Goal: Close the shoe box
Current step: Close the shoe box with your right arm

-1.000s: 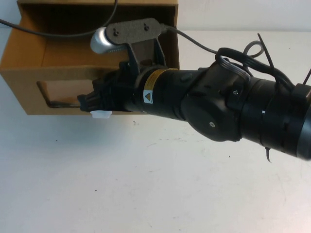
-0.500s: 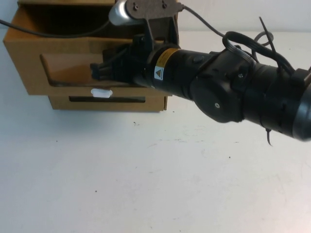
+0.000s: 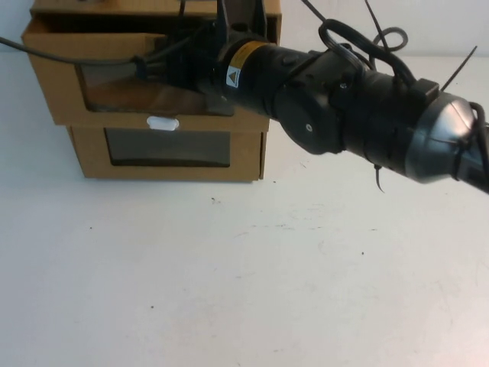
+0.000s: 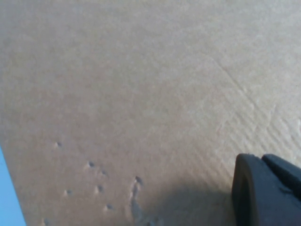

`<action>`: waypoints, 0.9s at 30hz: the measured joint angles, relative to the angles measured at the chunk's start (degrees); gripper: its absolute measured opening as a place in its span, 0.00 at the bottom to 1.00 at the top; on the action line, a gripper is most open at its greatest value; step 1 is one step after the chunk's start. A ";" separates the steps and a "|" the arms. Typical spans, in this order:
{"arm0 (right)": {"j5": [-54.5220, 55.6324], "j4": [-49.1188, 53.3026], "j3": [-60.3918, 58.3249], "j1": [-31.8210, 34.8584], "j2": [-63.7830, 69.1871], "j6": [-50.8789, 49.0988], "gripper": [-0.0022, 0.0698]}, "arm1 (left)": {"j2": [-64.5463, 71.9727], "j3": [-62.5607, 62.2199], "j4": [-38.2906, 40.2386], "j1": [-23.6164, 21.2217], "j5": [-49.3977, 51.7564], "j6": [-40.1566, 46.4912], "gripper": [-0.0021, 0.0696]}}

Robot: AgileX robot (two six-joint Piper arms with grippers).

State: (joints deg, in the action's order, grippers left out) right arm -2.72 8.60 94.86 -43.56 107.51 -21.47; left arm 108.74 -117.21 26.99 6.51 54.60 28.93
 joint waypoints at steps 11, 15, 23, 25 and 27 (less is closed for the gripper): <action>-0.44 0.00 7.83 1.96 5.80 0.00 0.01 | 0.00 -0.09 0.00 0.00 0.00 0.00 0.02; -0.99 0.00 10.79 2.46 8.18 0.00 0.01 | 0.00 -0.09 0.00 0.00 0.00 0.00 0.02; -3.00 0.00 13.66 3.15 11.00 0.00 0.01 | 0.00 -0.09 0.58 0.00 0.00 0.00 0.02; -5.19 -0.10 13.78 3.15 10.94 0.00 0.01 | 0.00 -0.09 0.58 0.00 0.00 0.00 0.02; -9.29 -0.21 13.78 3.04 10.66 0.00 0.01 | 0.00 -0.09 0.67 0.00 0.00 0.38 0.02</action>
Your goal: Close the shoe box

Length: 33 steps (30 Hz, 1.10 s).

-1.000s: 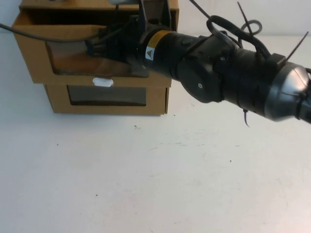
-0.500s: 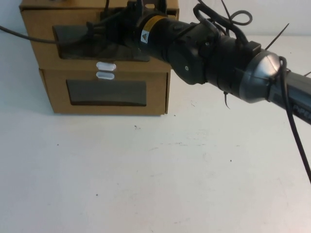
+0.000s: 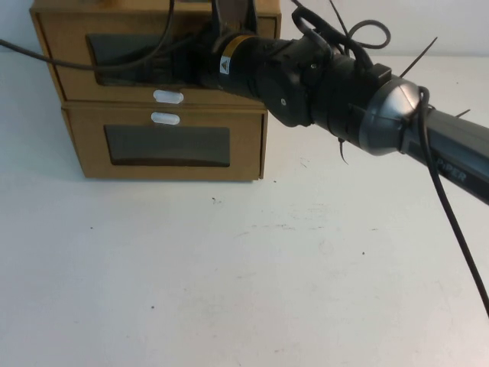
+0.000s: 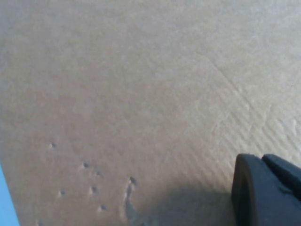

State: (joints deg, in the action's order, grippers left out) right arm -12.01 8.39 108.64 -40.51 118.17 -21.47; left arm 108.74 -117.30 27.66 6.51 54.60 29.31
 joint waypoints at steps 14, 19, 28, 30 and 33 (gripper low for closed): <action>-33.09 -3.10 0.12 -4.00 -21.60 10.26 0.01 | -6.76 0.00 -0.34 0.00 0.42 0.80 0.02; -46.56 -2.50 0.08 -4.00 -31.20 10.52 0.01 | -11.63 0.45 -2.35 0.00 1.16 0.44 0.02; -54.48 -1.56 -17.60 -4.00 -55.14 8.39 0.01 | -32.02 24.29 0.09 0.00 -5.02 3.75 0.02; -54.77 -1.33 -23.94 -4.00 -61.06 7.44 0.01 | -39.33 33.07 0.45 0.00 -8.67 5.16 0.02; -54.48 -1.32 -32.69 -4.00 -68.40 6.67 0.01 | -50.84 46.57 1.07 0.00 -14.25 6.24 0.02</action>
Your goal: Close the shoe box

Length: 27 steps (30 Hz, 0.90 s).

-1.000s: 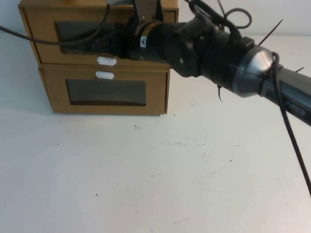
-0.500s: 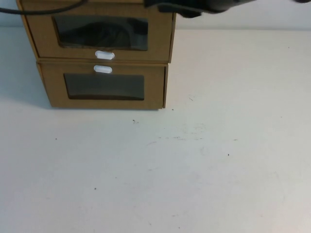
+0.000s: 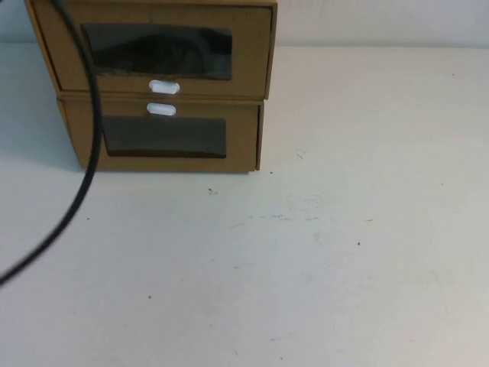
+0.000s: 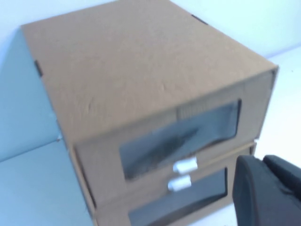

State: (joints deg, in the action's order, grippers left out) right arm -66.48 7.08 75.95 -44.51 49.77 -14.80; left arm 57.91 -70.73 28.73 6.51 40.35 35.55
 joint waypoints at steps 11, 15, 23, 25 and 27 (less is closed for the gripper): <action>12.68 -3.02 -25.00 0.00 -21.23 -1.85 0.01 | -38.81 39.89 6.80 0.00 -15.86 4.21 0.02; 15.32 -3.38 -30.65 0.00 -25.35 -1.99 0.01 | -49.78 47.96 7.23 0.00 -17.03 4.61 0.02; 28.45 -5.66 -41.60 0.00 -28.35 -1.99 0.01 | -58.57 62.69 9.21 0.00 -24.05 4.61 0.02; 33.88 -6.11 -44.80 0.00 -28.35 -1.99 0.01 | -58.57 66.80 10.17 0.00 -27.82 4.61 0.02; 38.89 -6.25 -47.94 0.00 -28.35 -1.99 0.01 | -58.57 70.09 10.58 0.00 -31.32 4.61 0.02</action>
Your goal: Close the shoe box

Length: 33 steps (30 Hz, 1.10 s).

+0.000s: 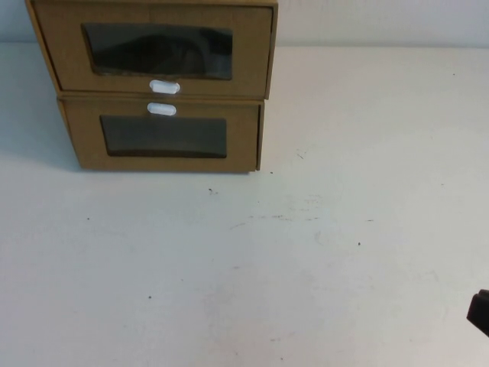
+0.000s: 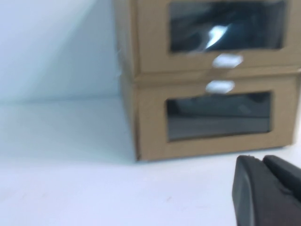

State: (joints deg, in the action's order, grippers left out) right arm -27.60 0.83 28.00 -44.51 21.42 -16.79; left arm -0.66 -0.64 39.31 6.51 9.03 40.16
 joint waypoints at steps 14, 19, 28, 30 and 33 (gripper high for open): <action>15.08 -0.36 -7.42 0.00 0.00 -0.14 0.01 | 0.00 2.16 0.20 0.00 -0.77 -0.12 0.02; 15.22 -0.32 -7.56 0.00 0.00 -0.14 0.01 | 0.00 2.16 0.20 0.00 -0.77 -0.12 0.02; 16.94 16.46 -11.70 9.42 -1.35 -0.14 0.01 | 0.00 2.16 0.20 0.00 -0.77 -0.12 0.02; 19.15 17.26 -14.97 16.55 -2.44 -0.14 0.01 | 0.00 2.16 0.20 0.00 -0.77 -0.12 0.02; 22.80 17.65 -20.13 28.14 -5.87 -0.14 0.01 | 0.00 2.16 0.20 0.00 -0.77 -0.12 0.02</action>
State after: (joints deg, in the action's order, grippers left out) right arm -4.80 18.48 7.87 -16.37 15.55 -16.93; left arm -0.66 1.52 39.51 6.51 8.26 40.03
